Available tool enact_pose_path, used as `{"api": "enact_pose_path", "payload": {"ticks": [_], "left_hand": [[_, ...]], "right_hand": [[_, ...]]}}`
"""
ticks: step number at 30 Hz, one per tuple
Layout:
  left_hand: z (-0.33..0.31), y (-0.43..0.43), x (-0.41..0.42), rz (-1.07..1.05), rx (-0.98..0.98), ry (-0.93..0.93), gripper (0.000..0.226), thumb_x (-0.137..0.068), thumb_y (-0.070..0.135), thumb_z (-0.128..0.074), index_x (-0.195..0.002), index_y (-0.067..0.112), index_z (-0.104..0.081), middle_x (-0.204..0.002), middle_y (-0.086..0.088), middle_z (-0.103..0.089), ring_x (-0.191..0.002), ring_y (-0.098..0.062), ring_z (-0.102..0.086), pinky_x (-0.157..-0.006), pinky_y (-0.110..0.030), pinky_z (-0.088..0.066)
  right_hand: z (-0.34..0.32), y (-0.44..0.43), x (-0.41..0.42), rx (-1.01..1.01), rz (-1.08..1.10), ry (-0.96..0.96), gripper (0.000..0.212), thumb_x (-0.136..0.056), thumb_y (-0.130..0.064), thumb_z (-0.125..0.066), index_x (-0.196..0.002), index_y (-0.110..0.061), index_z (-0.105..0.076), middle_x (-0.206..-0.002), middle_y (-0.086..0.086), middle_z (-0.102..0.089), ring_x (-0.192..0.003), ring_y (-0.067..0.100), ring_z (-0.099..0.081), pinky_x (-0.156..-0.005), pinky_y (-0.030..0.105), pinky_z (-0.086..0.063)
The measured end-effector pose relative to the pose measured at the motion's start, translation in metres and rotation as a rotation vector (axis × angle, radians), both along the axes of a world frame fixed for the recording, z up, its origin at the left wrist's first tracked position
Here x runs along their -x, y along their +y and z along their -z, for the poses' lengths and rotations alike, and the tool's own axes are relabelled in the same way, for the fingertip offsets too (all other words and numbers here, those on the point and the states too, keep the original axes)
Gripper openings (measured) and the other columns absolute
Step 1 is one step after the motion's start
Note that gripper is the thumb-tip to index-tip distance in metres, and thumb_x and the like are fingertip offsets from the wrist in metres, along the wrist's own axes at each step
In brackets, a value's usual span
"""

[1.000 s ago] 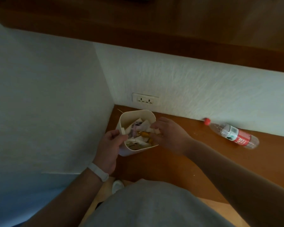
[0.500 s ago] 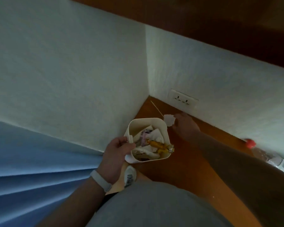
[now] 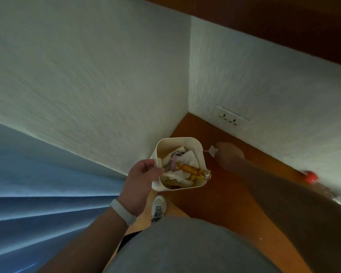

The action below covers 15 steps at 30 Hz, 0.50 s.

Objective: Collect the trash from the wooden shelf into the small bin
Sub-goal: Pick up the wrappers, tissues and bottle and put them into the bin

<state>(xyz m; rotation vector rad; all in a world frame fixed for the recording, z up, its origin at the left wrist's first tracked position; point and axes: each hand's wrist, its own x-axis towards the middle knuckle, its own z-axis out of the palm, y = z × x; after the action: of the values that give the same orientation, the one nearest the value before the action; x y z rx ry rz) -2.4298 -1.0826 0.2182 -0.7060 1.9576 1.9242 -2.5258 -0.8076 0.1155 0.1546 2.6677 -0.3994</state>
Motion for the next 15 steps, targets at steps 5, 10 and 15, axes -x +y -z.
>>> {"api": "enact_pose_path", "payload": {"ticks": [5,10,15], "left_hand": [[0.009,0.004,0.013,0.042,-0.046,-0.021,0.025,-0.084,0.006,-0.071,-0.109,0.004,-0.068,-0.109,-0.031,-0.069,-0.101,-0.041,-0.067,-0.089,-0.051,-0.054],[0.012,0.02,0.028,0.123,-0.086,-0.042,0.052,-0.064,0.024,-0.077,-0.111,0.005,-0.067,-0.113,-0.03,-0.068,-0.107,-0.045,-0.066,-0.097,-0.061,-0.051],[0.023,0.032,0.042,0.223,-0.133,-0.059,0.042,-0.079,0.013,-0.074,-0.119,0.005,-0.063,-0.117,-0.025,-0.069,-0.103,-0.035,-0.069,-0.083,-0.043,-0.056]], "right_hand": [[-0.018,0.017,-0.028,0.078,0.14,0.048,0.014,-0.093,-0.023,-0.052,-0.101,-0.017,-0.062,-0.094,0.003,-0.062,-0.082,0.02,-0.06,-0.065,0.035,-0.051],[-0.044,0.031,-0.056,0.168,0.341,0.207,0.013,-0.093,-0.028,-0.052,-0.087,-0.02,-0.061,-0.075,-0.004,-0.06,-0.061,0.012,-0.058,-0.05,0.031,-0.049],[-0.084,0.052,-0.079,0.176,0.423,0.411,0.008,-0.091,-0.024,-0.06,-0.084,-0.026,-0.058,-0.076,-0.011,-0.058,-0.063,0.006,-0.056,-0.051,0.022,-0.038]]}}
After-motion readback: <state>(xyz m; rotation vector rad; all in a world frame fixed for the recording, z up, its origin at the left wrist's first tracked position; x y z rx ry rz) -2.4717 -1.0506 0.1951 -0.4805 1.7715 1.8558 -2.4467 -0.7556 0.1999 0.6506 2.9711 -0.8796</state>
